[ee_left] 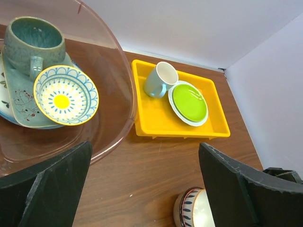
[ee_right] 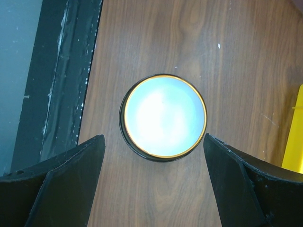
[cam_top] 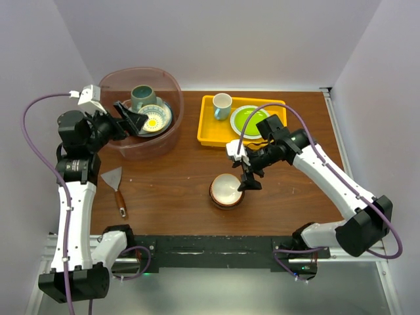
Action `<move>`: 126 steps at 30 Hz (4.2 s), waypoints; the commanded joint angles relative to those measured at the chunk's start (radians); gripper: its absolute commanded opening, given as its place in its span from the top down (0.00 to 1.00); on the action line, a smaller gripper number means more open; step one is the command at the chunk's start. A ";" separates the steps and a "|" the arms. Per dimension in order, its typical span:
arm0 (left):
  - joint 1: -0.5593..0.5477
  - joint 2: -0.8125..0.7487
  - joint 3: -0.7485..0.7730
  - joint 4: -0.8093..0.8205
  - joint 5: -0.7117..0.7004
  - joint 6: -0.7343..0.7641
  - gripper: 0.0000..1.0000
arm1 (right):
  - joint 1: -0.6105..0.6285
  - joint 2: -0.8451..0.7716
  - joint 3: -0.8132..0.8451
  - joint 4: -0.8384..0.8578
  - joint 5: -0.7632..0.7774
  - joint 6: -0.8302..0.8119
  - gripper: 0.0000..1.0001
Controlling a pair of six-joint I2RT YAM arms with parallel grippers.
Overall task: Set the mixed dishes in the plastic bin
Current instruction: Pick up the bowl from the center of the board.
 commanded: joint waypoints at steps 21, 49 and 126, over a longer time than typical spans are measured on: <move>-0.011 -0.039 -0.036 0.015 0.025 -0.003 0.00 | 0.038 -0.011 -0.054 0.033 0.086 -0.046 0.11; -0.009 -0.054 -0.054 0.009 0.027 -0.001 0.00 | 0.071 0.013 -0.109 0.117 0.180 0.002 0.11; -0.011 -0.063 -0.063 0.006 0.036 0.008 0.00 | 0.113 0.082 -0.126 0.166 0.269 -0.004 0.09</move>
